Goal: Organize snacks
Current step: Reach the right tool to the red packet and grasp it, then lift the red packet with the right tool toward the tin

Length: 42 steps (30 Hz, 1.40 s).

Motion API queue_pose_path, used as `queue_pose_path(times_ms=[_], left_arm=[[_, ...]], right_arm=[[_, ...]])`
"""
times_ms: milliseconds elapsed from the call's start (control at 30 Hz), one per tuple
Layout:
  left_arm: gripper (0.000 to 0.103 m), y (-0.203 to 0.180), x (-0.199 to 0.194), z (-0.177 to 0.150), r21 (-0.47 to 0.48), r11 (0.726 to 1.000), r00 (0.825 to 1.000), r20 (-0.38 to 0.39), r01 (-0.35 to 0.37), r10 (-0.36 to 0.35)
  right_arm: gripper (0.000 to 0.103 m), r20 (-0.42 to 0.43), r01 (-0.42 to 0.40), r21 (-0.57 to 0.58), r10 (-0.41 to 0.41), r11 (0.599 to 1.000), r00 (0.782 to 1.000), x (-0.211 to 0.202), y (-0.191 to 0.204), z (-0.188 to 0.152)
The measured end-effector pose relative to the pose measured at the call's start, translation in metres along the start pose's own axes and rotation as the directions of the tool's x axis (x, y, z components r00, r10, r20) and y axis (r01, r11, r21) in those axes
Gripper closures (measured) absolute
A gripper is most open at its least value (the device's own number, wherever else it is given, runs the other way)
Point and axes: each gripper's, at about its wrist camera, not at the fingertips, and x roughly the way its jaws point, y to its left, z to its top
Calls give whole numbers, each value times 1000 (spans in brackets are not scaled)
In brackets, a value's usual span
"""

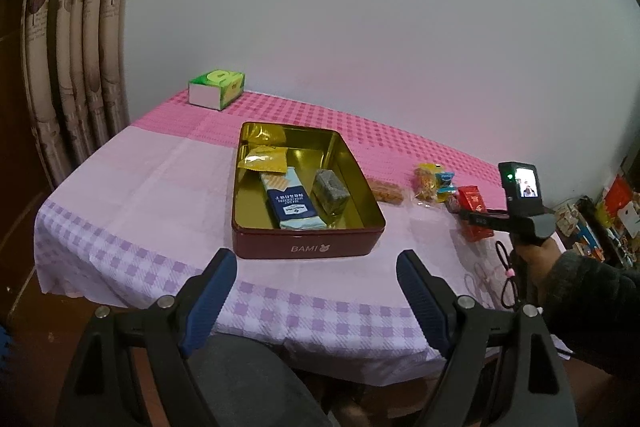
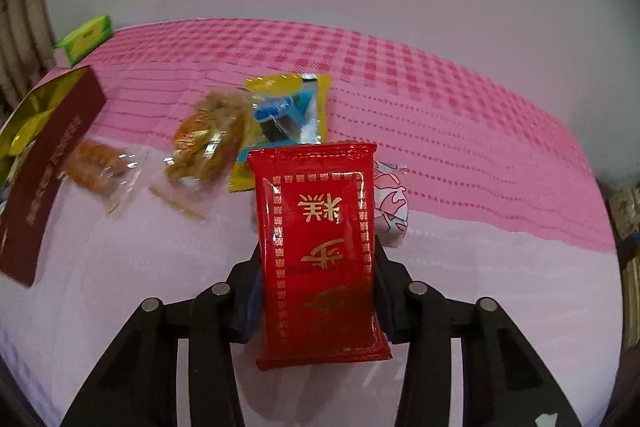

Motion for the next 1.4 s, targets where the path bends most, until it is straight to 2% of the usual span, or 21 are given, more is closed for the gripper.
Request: queue_pose_path(times_ms=[167,300,667,967,1400], left_arm=[[19,-7,-4,-1,25,1000,1000,16,-8,8],[19,-13,-6,-3,50,998,999,25,-25,24],[19,-18,-12,-5,69,996,997,55,-55,51],[19,-19,-15,-5,76,995,996,72,-64,58],[19,-17,-17,-3,67,993,992,89,-94,88]], right_arm=[[62,66,61,-26,-59,998,996,-40,2,-8],[62,109,78,-3,-77,997,991,-71,4,-9],[62,225,82,-16,-76,997,971,-140,22,14],[62,281,46,-25,-37,999,959,-174,44,30],[62,316,8,-73,16,997,949,-195,90,51]])
